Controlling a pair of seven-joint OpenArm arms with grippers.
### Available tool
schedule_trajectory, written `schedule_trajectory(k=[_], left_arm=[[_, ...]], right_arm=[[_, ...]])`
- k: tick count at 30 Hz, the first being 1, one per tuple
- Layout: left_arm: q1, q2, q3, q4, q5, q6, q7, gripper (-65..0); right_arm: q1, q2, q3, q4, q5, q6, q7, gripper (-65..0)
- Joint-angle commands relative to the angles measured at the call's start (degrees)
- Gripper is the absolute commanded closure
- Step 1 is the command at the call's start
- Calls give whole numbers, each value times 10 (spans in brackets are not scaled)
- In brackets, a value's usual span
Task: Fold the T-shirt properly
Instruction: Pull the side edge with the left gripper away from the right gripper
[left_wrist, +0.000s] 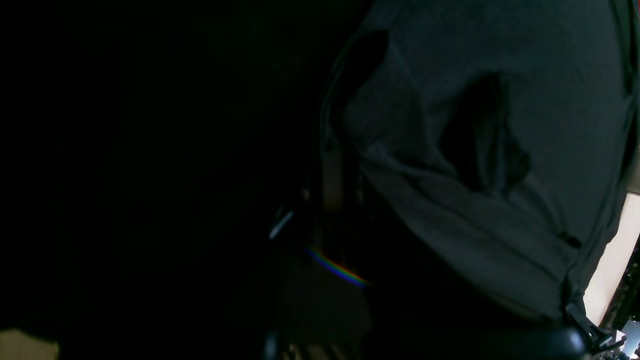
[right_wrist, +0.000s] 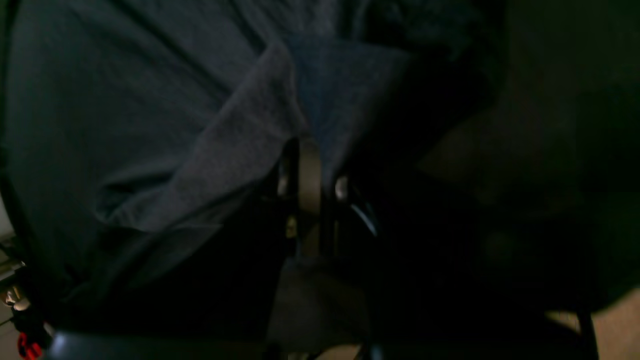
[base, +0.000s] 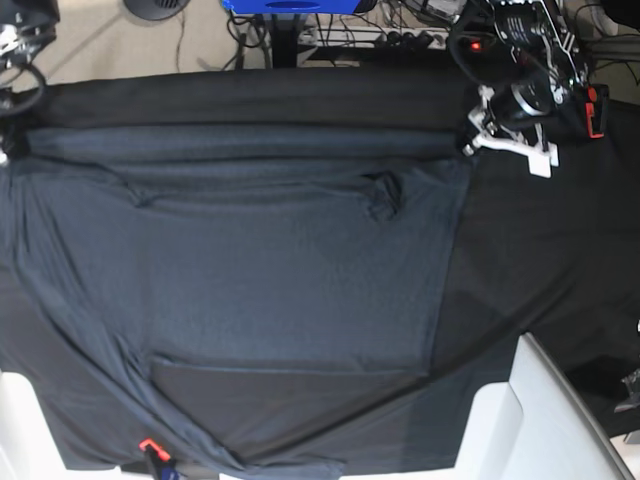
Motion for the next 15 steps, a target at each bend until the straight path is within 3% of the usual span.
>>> schedule_trajectory(k=[1, 7, 15], left_arm=[[-1, -6, -6, 10, -3, 1, -9, 0], [32, -5, -3, 53, -3, 1, -9, 0], [64, 5, -5, 95, -2, 1, -8, 0]], right_arm=[[-1, 16, 2, 10, 2, -1, 10, -2], [-22, 16, 2, 17, 2, -1, 10, -2], [-41, -29, -1, 129, 2, -1, -24, -2]])
